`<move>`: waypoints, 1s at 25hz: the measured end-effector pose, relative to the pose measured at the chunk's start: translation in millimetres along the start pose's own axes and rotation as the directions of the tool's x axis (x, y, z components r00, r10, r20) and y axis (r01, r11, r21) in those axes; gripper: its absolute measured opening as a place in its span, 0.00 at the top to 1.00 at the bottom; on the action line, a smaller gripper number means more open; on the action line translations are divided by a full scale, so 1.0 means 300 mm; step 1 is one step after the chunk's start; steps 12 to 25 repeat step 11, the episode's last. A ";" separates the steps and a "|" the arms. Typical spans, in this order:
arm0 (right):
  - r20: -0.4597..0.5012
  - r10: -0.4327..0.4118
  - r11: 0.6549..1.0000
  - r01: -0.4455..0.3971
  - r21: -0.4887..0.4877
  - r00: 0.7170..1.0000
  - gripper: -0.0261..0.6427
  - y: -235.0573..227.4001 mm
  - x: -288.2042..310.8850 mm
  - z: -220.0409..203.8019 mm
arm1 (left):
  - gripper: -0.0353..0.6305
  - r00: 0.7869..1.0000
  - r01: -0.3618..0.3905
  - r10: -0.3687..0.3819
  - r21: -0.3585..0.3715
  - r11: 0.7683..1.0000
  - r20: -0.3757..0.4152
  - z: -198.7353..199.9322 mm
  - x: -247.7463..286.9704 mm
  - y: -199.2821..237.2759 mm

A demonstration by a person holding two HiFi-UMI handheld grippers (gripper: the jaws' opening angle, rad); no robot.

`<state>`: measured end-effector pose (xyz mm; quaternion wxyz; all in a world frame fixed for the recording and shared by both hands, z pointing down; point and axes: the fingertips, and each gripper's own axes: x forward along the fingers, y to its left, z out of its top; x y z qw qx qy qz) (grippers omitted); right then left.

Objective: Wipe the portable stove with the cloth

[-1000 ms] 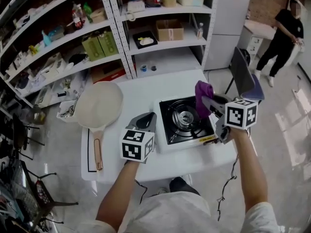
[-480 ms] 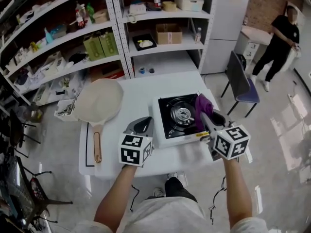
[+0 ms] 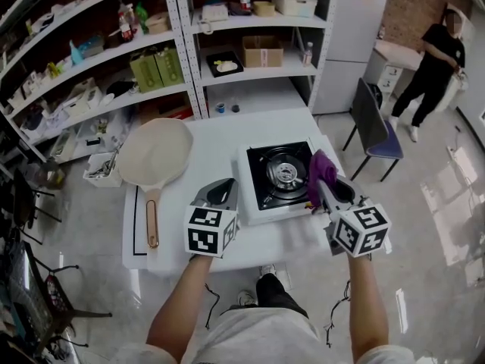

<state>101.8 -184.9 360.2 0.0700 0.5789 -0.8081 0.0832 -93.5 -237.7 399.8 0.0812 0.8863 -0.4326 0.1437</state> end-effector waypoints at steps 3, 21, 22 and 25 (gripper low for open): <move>0.001 -0.008 1.000 0.008 0.000 1.000 0.87 -0.001 -0.010 -0.008 | 0.94 1.000 0.001 -0.002 0.002 1.000 0.001 -0.005 -0.004 0.000; 0.008 -0.016 1.000 0.016 0.014 1.000 0.87 0.000 -0.022 -0.015 | 0.94 1.000 0.018 -0.017 0.036 0.999 -0.015 -0.020 -0.009 -0.013; 0.008 -0.016 1.000 0.016 0.014 1.000 0.87 0.000 -0.022 -0.015 | 0.94 1.000 0.018 -0.017 0.036 0.999 -0.015 -0.020 -0.009 -0.013; 0.008 -0.016 1.000 0.016 0.014 1.000 0.87 0.000 -0.022 -0.015 | 0.94 1.000 0.018 -0.017 0.036 0.999 -0.015 -0.020 -0.009 -0.013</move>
